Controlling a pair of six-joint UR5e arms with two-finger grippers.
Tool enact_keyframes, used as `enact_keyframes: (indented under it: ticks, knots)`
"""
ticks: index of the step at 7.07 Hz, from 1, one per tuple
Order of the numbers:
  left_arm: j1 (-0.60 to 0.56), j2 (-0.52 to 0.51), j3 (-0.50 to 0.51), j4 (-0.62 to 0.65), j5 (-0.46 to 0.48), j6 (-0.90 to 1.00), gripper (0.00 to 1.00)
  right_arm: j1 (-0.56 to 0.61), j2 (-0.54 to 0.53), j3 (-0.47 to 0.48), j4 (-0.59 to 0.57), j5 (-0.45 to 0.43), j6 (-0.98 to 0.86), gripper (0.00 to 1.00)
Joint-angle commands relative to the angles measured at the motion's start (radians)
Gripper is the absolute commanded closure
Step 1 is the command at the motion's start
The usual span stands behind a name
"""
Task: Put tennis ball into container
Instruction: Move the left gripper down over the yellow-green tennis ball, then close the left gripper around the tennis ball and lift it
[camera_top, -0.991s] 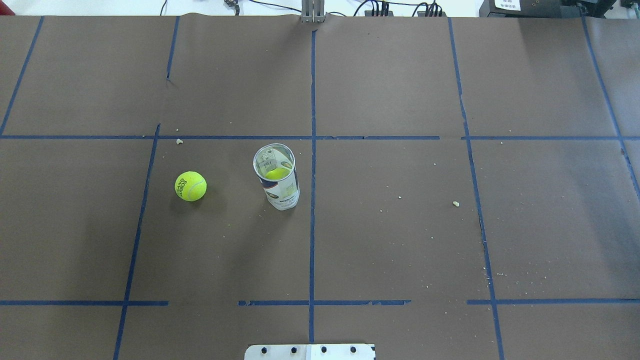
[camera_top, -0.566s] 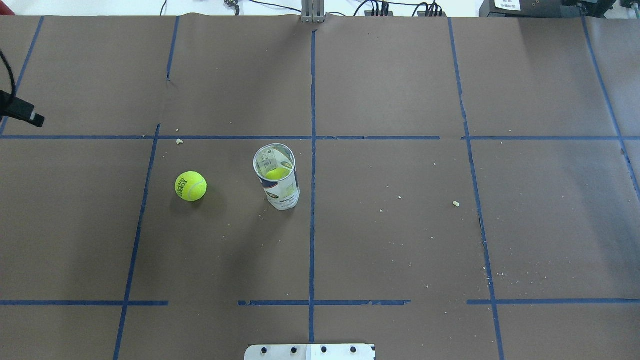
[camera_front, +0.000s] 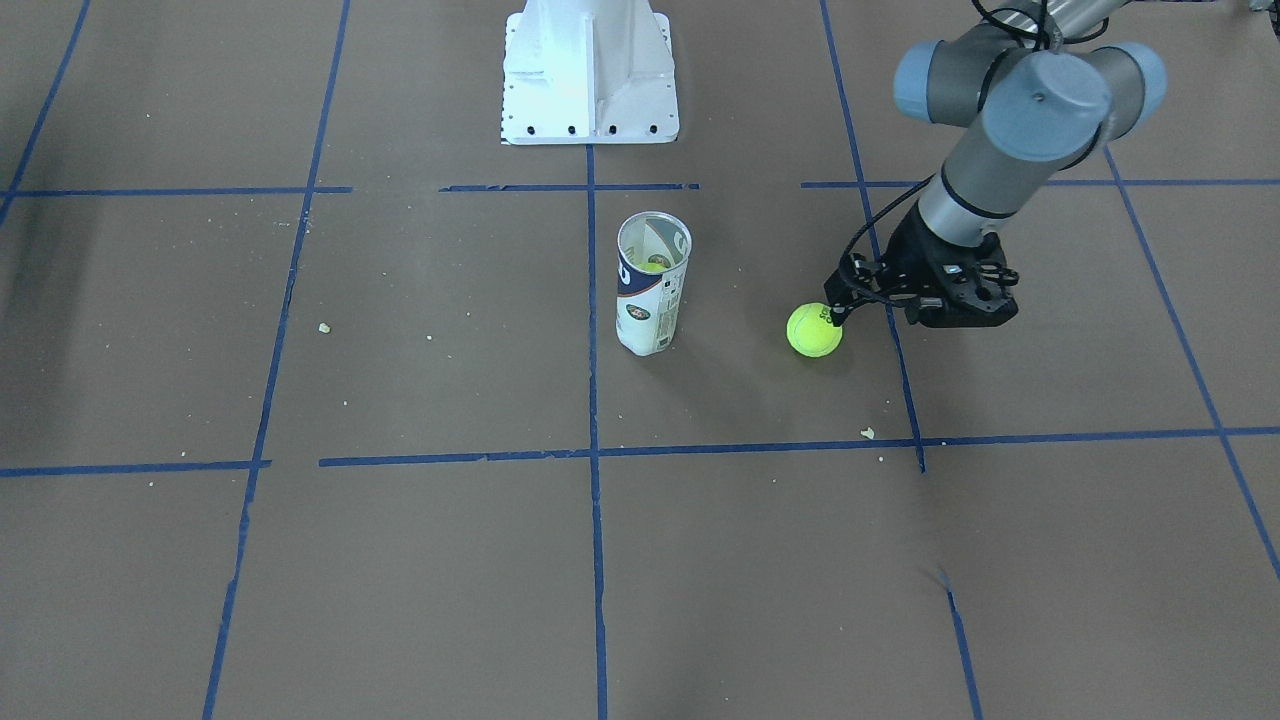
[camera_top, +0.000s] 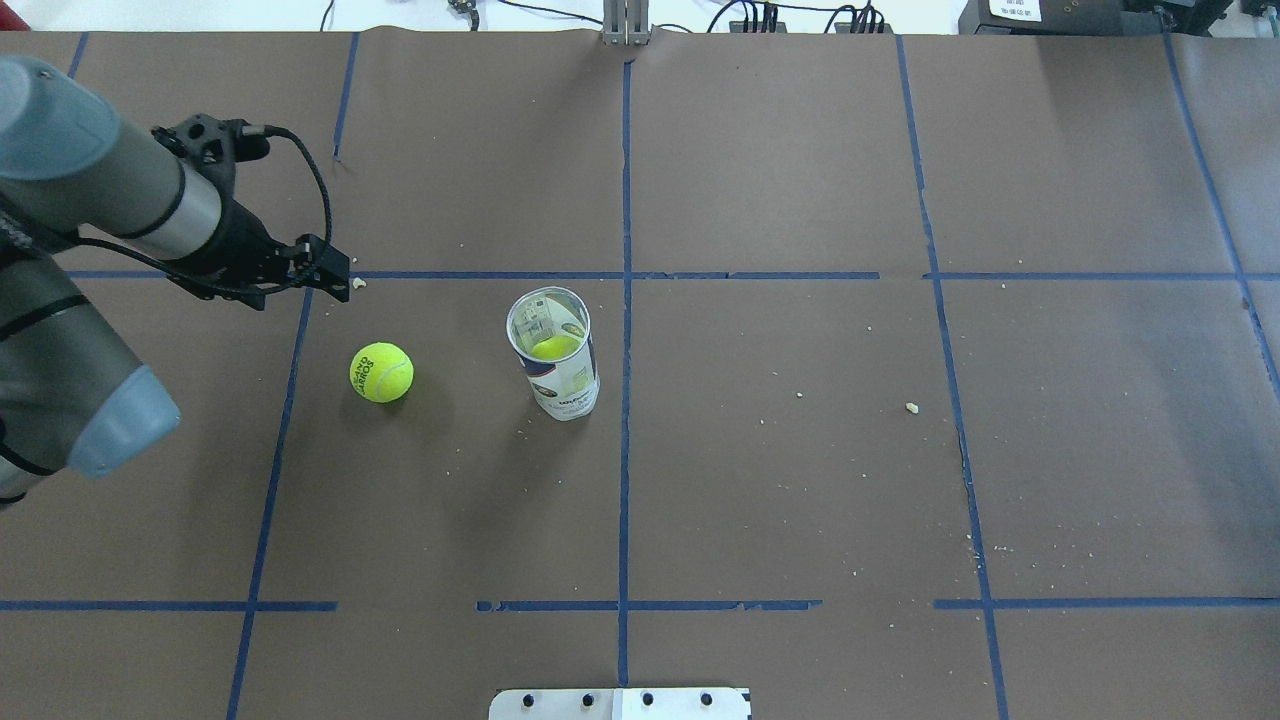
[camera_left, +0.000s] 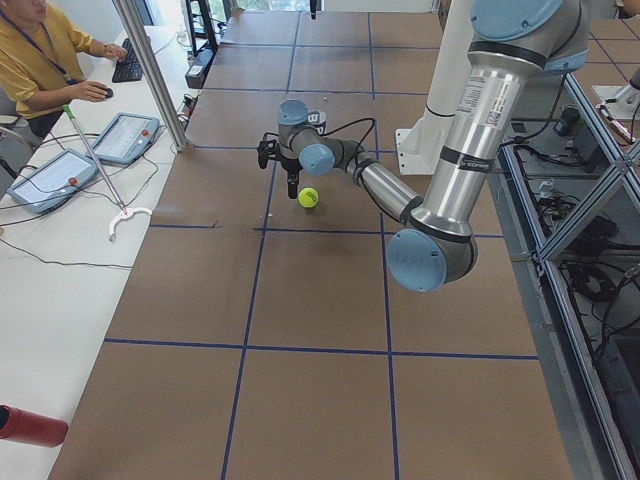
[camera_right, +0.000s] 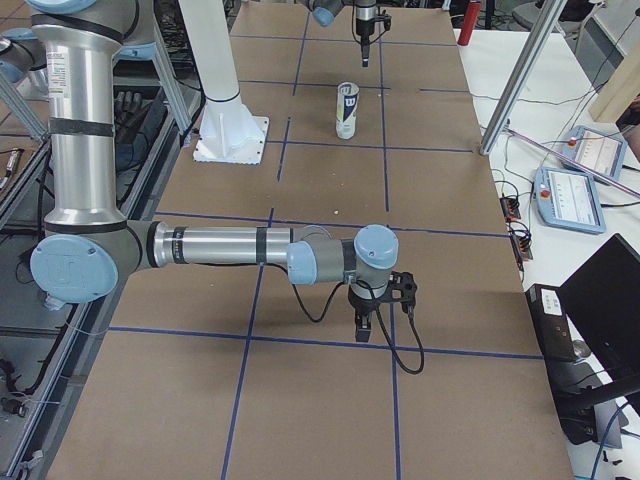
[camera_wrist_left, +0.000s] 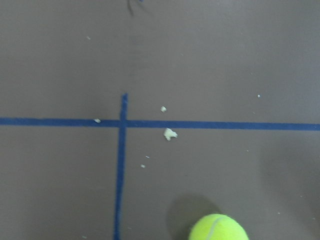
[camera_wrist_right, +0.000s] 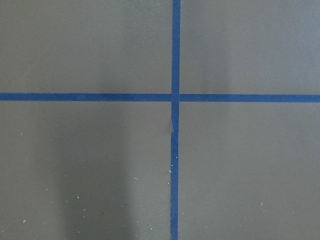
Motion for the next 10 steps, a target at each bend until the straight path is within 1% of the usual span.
enact_keyframes:
  ticks: [1, 2, 3, 5, 10]
  knots:
    - [0.042, -0.027, 0.036, 0.003, 0.078, -0.05, 0.0, 0.0, 0.0, 0.0, 0.0, 0.0, 0.0, 0.0]
    - [0.043, -0.025, 0.04, 0.004, 0.111, -0.05, 0.0, 0.0, 0.0, 0.0, 0.0, 0.0, 0.0, 0.0]
    - [0.074, -0.028, 0.069, 0.003, 0.115, -0.05, 0.0, 0.0, 0.0, 0.0, 0.0, 0.0, 0.0, 0.0]
    - [0.115, -0.031, 0.086, 0.001, 0.112, -0.058, 0.0, 0.0, 0.0, 0.0, 0.0, 0.0, 0.0, 0.0]
    - [0.14, -0.033, 0.111, -0.005, 0.11, -0.056, 0.0, 0.0, 0.0, 0.0, 0.0, 0.0, 0.0, 0.0]
